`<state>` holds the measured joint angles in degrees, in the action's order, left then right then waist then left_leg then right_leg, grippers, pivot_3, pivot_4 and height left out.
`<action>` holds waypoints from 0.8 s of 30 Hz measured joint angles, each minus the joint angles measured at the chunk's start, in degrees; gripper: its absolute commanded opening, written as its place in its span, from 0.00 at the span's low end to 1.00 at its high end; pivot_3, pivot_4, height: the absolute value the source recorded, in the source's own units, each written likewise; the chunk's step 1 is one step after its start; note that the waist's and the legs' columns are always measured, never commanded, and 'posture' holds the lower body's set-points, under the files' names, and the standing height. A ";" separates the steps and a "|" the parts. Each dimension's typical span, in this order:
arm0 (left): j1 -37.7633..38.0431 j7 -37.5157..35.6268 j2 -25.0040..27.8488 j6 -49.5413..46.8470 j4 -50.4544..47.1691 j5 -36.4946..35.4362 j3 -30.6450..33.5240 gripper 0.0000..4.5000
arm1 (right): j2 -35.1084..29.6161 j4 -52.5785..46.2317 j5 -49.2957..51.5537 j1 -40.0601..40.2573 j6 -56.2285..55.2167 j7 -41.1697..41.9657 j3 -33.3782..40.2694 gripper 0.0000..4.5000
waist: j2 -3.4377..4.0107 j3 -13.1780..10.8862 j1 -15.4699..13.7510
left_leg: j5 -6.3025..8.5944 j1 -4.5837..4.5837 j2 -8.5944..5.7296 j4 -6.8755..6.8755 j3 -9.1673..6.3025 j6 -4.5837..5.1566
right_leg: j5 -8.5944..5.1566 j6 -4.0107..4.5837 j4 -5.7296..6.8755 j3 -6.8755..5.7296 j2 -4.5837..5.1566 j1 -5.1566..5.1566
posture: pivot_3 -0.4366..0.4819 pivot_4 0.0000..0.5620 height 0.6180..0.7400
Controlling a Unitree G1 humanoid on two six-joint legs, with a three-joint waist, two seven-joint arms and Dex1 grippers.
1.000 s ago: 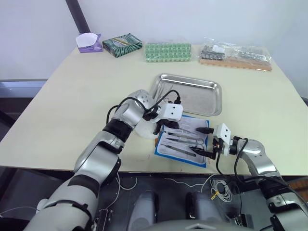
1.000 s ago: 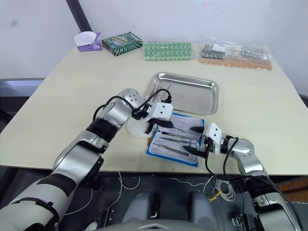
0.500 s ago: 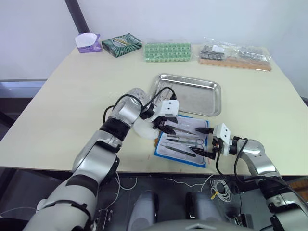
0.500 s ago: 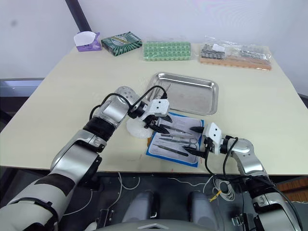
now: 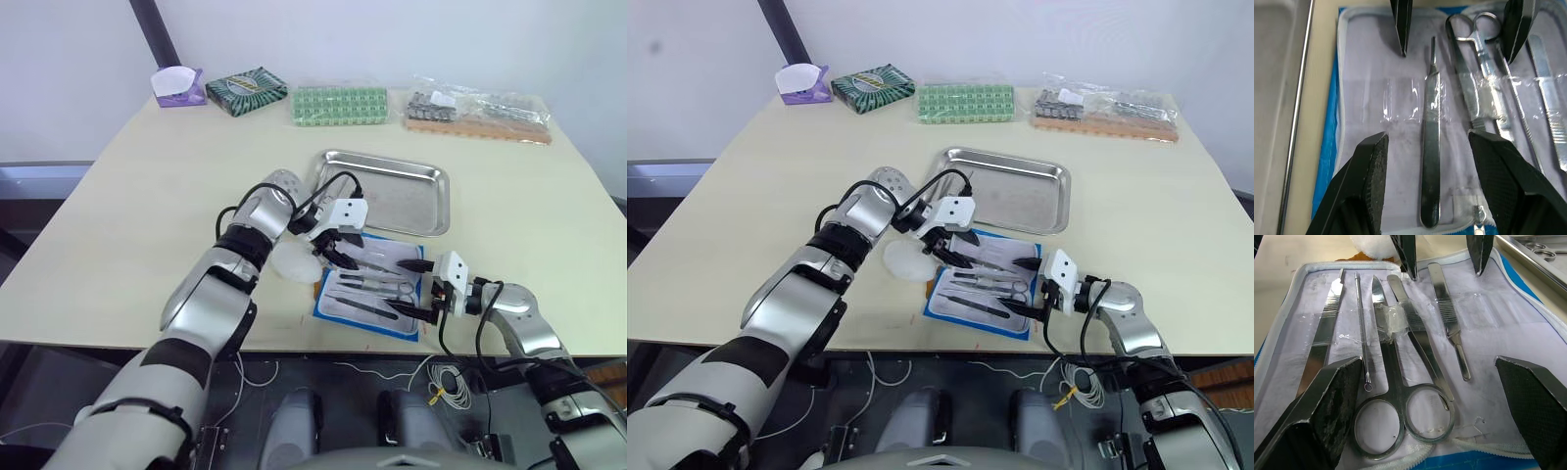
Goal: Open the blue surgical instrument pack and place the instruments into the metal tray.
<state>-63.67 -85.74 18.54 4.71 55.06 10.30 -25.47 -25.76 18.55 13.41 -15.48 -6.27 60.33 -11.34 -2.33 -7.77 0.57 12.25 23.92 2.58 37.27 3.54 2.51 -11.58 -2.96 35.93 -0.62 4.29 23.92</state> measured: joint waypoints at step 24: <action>-2.11 0.88 -2.55 5.73 6.06 4.72 0.05 0.01 | -0.25 -2.49 0.00 1.34 1.85 -1.66 0.07 1.00 | 0.02 -0.01 0.00 | 0.00 0.01 0.00 -0.07 -0.04 -0.01 | 0.00 0.00 -0.03 -0.43 0.28 -0.01 | 0.48 0.27 1.00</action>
<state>-65.78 -84.86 15.99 10.44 61.11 15.02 -25.43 -26.00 16.06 13.41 -14.15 -4.42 58.67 -11.27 -2.31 -7.78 0.57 12.26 23.93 2.58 37.19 3.49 2.50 -11.58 -2.96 35.90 -1.06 4.57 23.91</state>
